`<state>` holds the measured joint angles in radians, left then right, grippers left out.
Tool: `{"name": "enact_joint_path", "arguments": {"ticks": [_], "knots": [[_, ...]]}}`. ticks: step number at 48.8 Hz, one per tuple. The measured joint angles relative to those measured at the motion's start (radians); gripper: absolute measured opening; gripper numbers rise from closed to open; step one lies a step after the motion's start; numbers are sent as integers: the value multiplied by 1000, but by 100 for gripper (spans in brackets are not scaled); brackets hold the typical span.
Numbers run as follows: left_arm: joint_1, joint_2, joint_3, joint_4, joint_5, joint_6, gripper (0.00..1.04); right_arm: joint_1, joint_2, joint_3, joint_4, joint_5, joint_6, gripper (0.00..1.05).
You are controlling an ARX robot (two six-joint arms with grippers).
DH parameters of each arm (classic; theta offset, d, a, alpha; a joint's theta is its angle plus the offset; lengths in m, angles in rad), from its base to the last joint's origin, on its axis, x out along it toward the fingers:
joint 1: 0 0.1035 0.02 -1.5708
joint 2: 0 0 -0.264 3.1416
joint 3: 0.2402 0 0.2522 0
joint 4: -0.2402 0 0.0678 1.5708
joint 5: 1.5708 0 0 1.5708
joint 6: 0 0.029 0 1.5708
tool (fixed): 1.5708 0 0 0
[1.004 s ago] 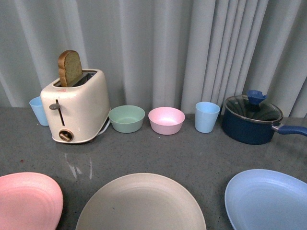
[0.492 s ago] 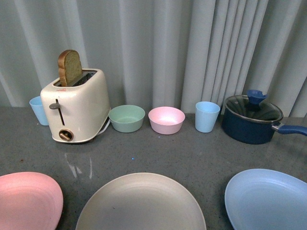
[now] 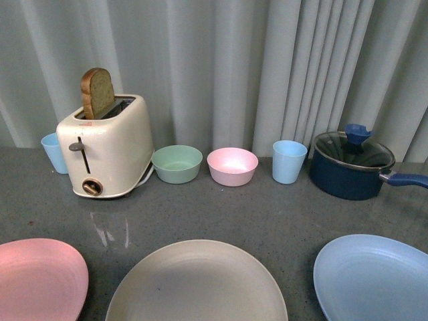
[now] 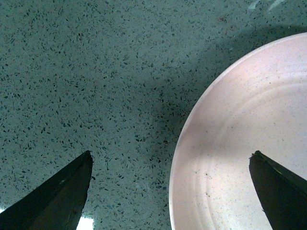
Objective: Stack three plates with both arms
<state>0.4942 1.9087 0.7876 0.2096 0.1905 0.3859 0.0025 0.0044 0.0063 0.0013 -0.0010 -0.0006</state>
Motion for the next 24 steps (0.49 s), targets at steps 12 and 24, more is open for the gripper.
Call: {"name": "enact_joint_path", "arguments": {"ticks": [12, 24], "knots": [[12, 43, 55, -54, 4, 7, 98, 0, 0, 0, 0, 0, 0, 97], [13, 79, 85, -101, 35, 7, 98, 0, 0, 0, 0, 0, 0, 97]]}}
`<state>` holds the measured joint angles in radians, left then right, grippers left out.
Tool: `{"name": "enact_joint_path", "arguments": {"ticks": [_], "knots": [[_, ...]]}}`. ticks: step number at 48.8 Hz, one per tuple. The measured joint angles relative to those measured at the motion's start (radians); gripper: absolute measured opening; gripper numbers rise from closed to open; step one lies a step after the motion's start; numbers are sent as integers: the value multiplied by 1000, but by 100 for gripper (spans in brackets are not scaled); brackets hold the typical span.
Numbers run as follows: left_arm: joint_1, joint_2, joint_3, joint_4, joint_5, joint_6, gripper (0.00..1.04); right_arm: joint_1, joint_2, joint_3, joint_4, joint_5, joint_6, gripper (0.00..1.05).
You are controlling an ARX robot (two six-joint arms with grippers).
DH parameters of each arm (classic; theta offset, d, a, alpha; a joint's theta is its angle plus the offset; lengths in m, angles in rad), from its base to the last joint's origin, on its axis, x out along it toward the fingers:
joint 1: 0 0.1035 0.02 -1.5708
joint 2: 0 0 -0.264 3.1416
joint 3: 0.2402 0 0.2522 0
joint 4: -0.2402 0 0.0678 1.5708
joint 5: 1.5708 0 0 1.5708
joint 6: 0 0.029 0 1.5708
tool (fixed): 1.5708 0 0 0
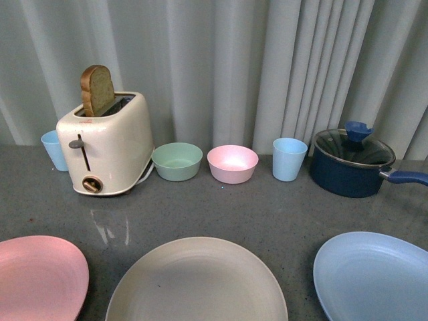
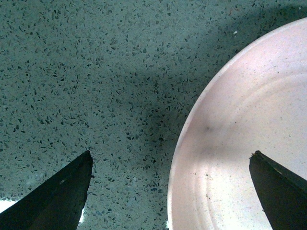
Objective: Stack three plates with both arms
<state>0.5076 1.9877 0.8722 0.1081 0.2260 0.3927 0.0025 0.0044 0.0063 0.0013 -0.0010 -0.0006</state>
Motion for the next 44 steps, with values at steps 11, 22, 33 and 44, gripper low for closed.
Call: {"name": "enact_joint_path", "arguments": {"ticks": [11, 22, 33, 44], "knots": [[-4, 27, 19, -24, 10, 3, 98, 0, 0, 0, 0, 0, 0, 97], [-18, 34, 25, -43, 19, 18, 98, 0, 0, 0, 0, 0, 0, 97], [-34, 39, 31, -56, 12, 26, 98, 0, 0, 0, 0, 0, 0, 97], [-39, 53, 31, -69, 3, 34, 98, 0, 0, 0, 0, 0, 0, 97]]}}
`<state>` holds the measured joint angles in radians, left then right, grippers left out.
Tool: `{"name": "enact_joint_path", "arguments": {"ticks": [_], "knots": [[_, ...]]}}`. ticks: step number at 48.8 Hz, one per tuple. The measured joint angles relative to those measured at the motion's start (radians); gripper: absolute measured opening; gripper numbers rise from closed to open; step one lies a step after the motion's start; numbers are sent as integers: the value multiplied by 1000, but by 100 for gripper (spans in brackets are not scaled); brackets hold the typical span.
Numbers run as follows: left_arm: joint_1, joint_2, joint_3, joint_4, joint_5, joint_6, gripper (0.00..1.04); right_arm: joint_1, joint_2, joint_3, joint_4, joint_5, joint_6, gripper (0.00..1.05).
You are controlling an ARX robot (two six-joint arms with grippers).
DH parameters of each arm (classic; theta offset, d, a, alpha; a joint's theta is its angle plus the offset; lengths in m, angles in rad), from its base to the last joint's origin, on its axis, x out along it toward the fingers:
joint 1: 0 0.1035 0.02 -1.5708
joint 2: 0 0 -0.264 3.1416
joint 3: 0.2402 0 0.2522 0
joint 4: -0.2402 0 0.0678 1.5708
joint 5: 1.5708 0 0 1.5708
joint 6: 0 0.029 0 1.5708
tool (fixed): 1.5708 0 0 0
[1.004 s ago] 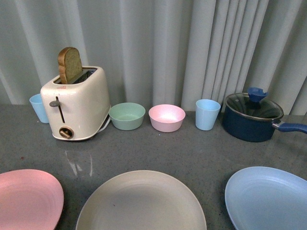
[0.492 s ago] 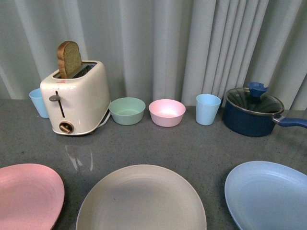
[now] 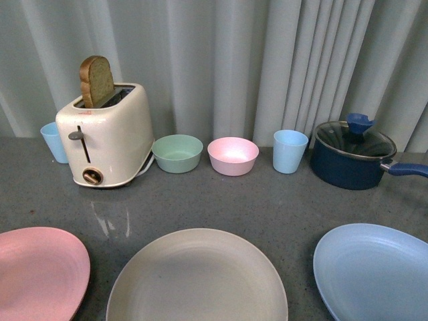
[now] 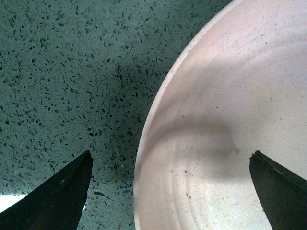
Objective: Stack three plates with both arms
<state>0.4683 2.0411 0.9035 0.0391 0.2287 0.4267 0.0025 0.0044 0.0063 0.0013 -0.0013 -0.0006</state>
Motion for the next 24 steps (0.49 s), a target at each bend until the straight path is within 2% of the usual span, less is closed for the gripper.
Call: {"name": "enact_joint_path", "arguments": {"ticks": [5, 7, 12, 16, 24], "knots": [[1, 0, 0, -1, 1, 0, 98, 0, 0, 0, 0, 0, 0, 97], [2, 0, 0, -3, 4, 1, 94, 0, 0, 0, 0, 0, 0, 97], [2, 0, 0, -26, 18, 6, 73, 0, 0, 0, 0, 0, 0, 97], [3, 0, -2, -31, 18, 8, 62, 0, 0, 0, 0, 0, 0, 97], [7, -1, -2, -77, 30, 8, 34, 0, 0, 0, 0, 0, 0, 97]]}}
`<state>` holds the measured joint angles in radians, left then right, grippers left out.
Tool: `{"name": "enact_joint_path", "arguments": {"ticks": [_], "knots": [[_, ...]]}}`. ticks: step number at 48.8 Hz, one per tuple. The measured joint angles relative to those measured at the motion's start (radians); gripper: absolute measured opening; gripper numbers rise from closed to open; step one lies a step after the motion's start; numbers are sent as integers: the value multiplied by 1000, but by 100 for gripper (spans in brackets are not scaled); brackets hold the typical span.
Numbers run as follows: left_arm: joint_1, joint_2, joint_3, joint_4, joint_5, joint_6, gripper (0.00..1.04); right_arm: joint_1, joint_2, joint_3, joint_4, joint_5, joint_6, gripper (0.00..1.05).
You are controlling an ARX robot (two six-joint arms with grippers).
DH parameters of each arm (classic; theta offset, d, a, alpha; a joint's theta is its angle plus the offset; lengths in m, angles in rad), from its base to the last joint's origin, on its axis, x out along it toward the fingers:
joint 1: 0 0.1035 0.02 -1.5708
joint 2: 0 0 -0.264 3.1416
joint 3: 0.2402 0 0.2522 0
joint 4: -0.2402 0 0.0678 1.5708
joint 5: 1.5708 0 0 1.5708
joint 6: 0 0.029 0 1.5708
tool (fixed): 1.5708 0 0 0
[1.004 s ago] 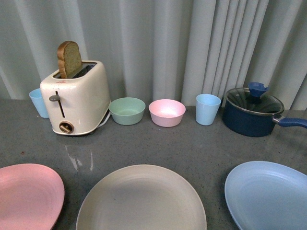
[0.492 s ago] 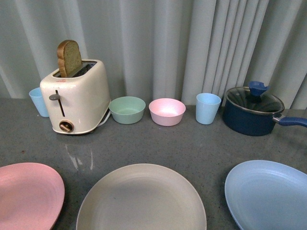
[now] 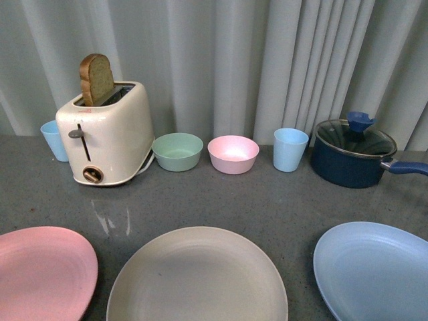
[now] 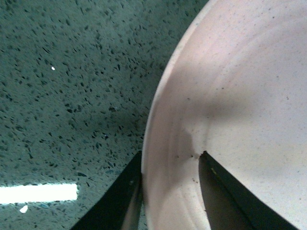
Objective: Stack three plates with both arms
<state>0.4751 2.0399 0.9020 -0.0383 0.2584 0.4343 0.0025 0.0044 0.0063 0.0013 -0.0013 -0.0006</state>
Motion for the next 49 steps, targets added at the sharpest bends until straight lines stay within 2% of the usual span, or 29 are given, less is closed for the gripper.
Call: {"name": "enact_joint_path", "arguments": {"ticks": [5, 8, 23, 32, 41, 49], "knots": [[20, 0, 16, -42, 22, -19, 11, 0, 0, 0, 0, 0, 0, 97], [39, -5, 38, -67, 50, -28, 4, 0, 0, 0, 0, 0, 0, 97], [183, -64, 277, -282, 76, -26, 4, 0, 0, 0, 0, 0, 0, 97], [227, -140, 367, -395, 205, -76, 4, 0, 0, 0, 0, 0, 0, 97], [164, -246, 303, -403, 272, -106, 4, 0, 0, 0, 0, 0, 0, 97], [-27, -351, 118, -331, 259, -157, 4, 0, 0, 0, 0, 0, 0, 97]]}}
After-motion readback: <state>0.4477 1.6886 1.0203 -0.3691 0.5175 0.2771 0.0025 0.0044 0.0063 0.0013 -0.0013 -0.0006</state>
